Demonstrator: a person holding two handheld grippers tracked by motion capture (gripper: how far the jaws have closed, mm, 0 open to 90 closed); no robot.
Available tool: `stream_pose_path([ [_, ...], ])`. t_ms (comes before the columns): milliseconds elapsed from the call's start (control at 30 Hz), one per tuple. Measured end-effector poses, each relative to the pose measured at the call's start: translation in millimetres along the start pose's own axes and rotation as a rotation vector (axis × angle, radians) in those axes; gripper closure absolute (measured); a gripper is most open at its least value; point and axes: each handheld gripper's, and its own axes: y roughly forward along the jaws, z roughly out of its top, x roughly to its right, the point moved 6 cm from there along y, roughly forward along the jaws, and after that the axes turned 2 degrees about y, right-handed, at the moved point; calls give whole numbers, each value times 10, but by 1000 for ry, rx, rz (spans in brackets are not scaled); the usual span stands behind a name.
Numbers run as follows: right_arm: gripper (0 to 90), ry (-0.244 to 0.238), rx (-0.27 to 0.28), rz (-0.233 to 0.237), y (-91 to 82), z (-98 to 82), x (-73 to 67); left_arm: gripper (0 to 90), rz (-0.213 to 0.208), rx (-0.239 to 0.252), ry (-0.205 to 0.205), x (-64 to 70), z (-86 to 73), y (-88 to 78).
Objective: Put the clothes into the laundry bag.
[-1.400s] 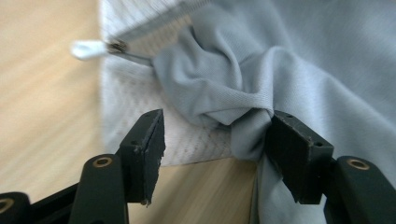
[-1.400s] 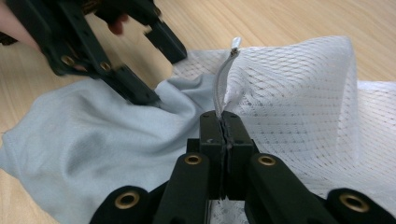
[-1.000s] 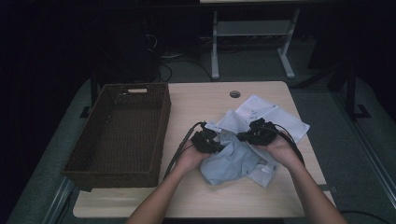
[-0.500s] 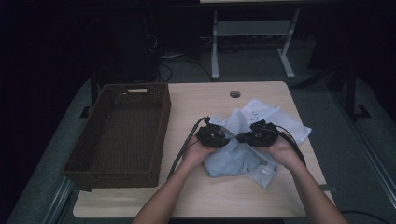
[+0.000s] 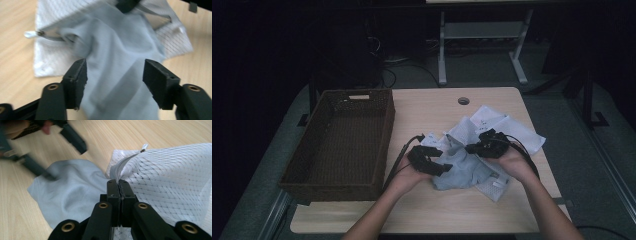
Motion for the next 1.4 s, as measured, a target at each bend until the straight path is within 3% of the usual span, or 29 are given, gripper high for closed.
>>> stream_pose_path([
  [100, 880, 3, 1, -1, -7, -18, 18, 327, 10, -54, 38, 94, -87, 141],
  [233, 869, 16, -12, -12, 2, -72, 40, 411, 8, -107, 59, 105, -162, 273],
  [533, 644, 46, -44, -59, -73, -286, 104, 439, -5, -106, 41, 105, -199, 279],
  [733, 590, 61, -49, -75, -148, -467, 66, 430, -5, -109, 41, 106, -201, 278],
  [900, 842, 59, -53, -74, -89, -477, 81, 362, 2, -101, 39, 123, -184, 201],
  [1033, 862, 58, -46, -64, -116, -445, 57, 284, 26, -106, 45, 153, -211, 105],
  [1167, 865, 52, -29, -50, -142, -399, 16, 274, 17, -152, 49, 167, -311, 180],
  [1300, 868, 29, -33, -39, -139, -374, -46, 437, 17, -184, 66, 154, -315, 256],
  [1400, 869, 23, -30, -26, -131, -361, -74, 670, 8, -179, 61, 152, -293, 277],
])
